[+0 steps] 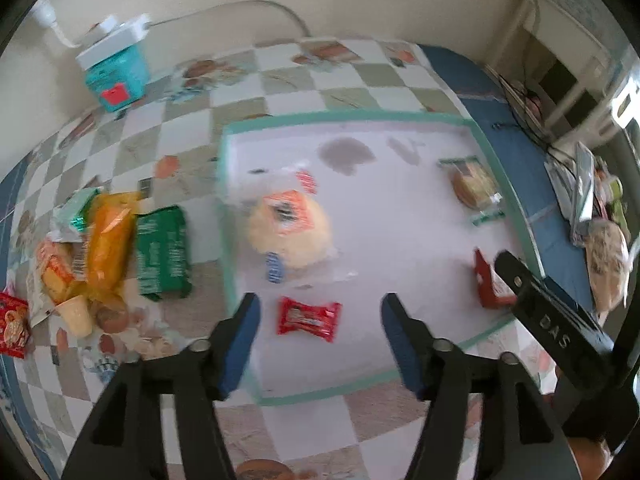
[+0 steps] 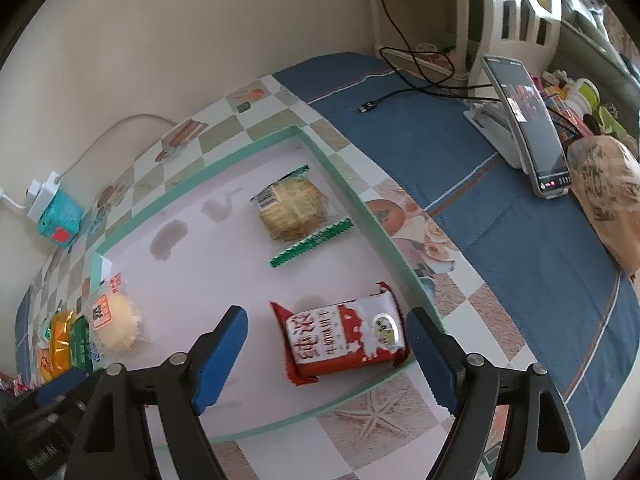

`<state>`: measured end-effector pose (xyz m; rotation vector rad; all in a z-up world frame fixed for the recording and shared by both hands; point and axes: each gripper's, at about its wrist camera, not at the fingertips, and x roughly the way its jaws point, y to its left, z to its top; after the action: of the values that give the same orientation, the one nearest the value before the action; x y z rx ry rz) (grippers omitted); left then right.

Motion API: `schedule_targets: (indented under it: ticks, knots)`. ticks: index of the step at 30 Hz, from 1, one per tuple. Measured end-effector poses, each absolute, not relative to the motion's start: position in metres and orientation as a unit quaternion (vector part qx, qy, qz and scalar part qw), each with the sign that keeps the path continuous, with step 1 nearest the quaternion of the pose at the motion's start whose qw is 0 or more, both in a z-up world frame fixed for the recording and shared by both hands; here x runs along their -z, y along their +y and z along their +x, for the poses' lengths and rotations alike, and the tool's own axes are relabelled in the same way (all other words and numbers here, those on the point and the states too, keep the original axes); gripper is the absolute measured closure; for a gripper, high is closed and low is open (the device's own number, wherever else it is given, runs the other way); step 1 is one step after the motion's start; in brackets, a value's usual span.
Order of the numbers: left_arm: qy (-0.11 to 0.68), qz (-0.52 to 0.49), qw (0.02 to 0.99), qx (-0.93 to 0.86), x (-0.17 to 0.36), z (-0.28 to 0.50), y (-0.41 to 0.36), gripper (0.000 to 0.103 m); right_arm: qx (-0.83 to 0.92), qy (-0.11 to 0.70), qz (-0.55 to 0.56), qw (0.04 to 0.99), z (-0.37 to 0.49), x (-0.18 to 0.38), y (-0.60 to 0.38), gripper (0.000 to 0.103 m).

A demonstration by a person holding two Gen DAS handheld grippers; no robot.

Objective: Organize snacks
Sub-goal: 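Carry the milk biscuit pack and red candy into the tray and release both, then move both tools back toward the remaining snacks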

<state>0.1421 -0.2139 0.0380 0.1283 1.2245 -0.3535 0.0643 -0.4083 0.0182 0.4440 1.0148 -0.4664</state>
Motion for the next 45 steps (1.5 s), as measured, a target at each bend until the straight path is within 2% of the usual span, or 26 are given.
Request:
schedule_targets:
  ticks: [1, 2, 6, 11, 15, 25, 34, 40, 45]
  knots:
    - [0.569, 0.054, 0.807, 0.151, -0.040, 0.146, -0.204, 0.033, 0.218, 0.476, 0.205, 0.827, 0.065, -0.019, -0.405, 0.005]
    - [0.568, 0.050, 0.810, 0.140, -0.041, 0.149, -0.196, 0.029, 0.216, 0.475, 0.202, 0.829, 0.066, -0.020, -0.403, 0.000]
    - [0.565, 0.019, 0.821, 0.082, -0.042, 0.163, -0.151, 0.018, 0.200, 0.470, 0.190, 0.838, 0.071, -0.024, -0.391, 0.000]
    - [0.573, -0.040, 0.819, 0.017, -0.034, 0.177, -0.088, 0.015, 0.190, 0.465, 0.176, 0.846, 0.074, -0.027, -0.378, 0.000]
    - [0.560, -0.072, 0.825, -0.024, -0.037, 0.180, -0.047, 0.006, 0.179, 0.465, 0.165, 0.851, 0.079, -0.029, -0.366, 0.000]
    - [0.509, -0.092, 0.850, -0.100, -0.064, 0.173, 0.026, 0.006, 0.141, 0.461, 0.146, 0.864, 0.090, -0.040, -0.330, 0.000]
    - [0.468, -0.101, 0.864, -0.155, -0.076, 0.162, 0.080, 0.006, 0.073, 0.399, 0.151, 0.901, 0.098, -0.072, -0.289, 0.000]
    - [0.418, -0.116, 0.885, -0.167, -0.082, 0.150, 0.105, 0.006, 0.032, 0.432, 0.107, 0.895, 0.122, -0.077, -0.249, 0.000]
    - [0.408, -0.153, 0.885, -0.164, -0.082, 0.148, 0.126, 0.006, -0.001, 0.452, 0.071, 0.889, 0.134, -0.077, -0.216, 0.000]
